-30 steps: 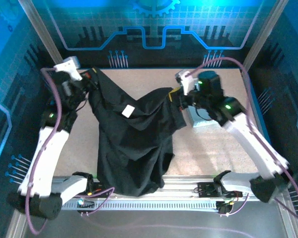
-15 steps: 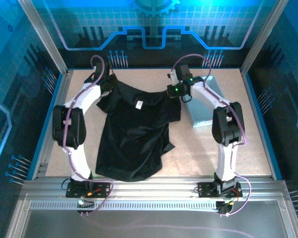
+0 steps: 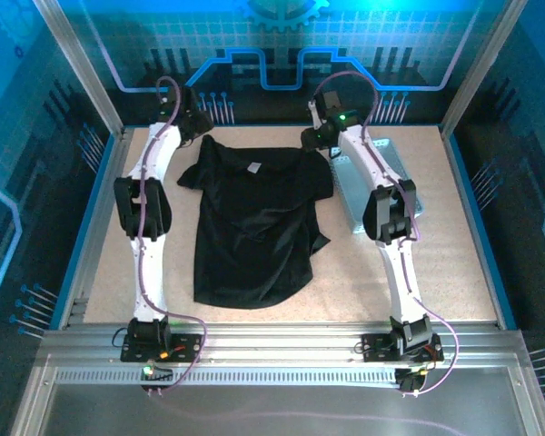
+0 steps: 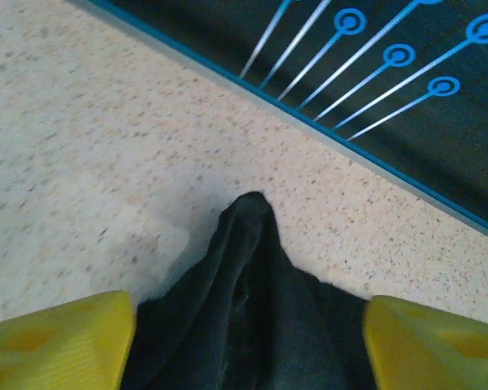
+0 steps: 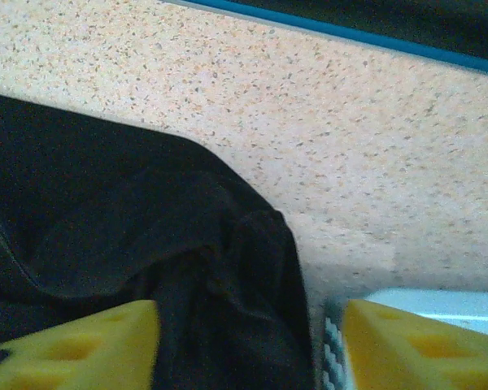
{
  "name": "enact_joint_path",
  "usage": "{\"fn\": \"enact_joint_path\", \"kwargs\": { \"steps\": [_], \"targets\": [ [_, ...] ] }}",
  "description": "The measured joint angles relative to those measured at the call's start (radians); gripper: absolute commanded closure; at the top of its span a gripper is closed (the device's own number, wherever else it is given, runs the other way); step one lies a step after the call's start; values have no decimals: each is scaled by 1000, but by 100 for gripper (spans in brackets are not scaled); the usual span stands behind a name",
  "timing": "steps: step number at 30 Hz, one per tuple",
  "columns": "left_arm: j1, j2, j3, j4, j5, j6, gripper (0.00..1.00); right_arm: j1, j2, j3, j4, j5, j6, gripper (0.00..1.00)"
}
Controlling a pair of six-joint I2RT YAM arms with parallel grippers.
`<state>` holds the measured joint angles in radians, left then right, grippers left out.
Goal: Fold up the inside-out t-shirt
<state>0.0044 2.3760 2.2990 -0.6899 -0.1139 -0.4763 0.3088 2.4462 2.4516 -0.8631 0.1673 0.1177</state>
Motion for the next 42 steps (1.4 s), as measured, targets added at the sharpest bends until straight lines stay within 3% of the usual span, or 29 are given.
{"fn": "enact_joint_path", "kwargs": {
  "steps": [4, 9, 13, 17, 23, 26, 29, 34, 39, 42],
  "targets": [
    [-11, -193, -191, -69, -40, 9, 2, 6, -156, -173, 4, 12, -24, 19],
    [-76, -599, -592, -48, -82, 3, 1, 26, -505, -555, 94, -7, -28, 15],
    [-207, -861, -863, 8, -115, 3, 1, 56, -811, -868, 200, -27, -1, 15],
    [-399, -980, -1074, 14, -157, 2, 1, 90, -1048, -1145, 275, -44, 45, 14],
    [-732, -1041, -1249, -124, -196, -75, 1, 151, -1299, -1476, 294, -43, 130, 14],
    [-910, -1041, -1264, -171, -204, -130, 3, 187, -1398, -1578, 288, -43, 176, 13],
    [-1033, -1015, -1286, -179, -201, -182, 7, 231, -1464, -1643, 288, -41, 219, 13],
    [-1104, -892, -1344, -132, -173, -237, 16, 299, -1482, -1683, 288, -17, 268, 13],
    [-1128, -818, -1360, -90, -150, -282, 21, 335, -1487, -1686, 287, 11, 294, 13],
    [-1131, -803, -1365, -62, -148, -303, 29, 346, -1502, -1692, 289, 19, 306, 12]
  ]
}}
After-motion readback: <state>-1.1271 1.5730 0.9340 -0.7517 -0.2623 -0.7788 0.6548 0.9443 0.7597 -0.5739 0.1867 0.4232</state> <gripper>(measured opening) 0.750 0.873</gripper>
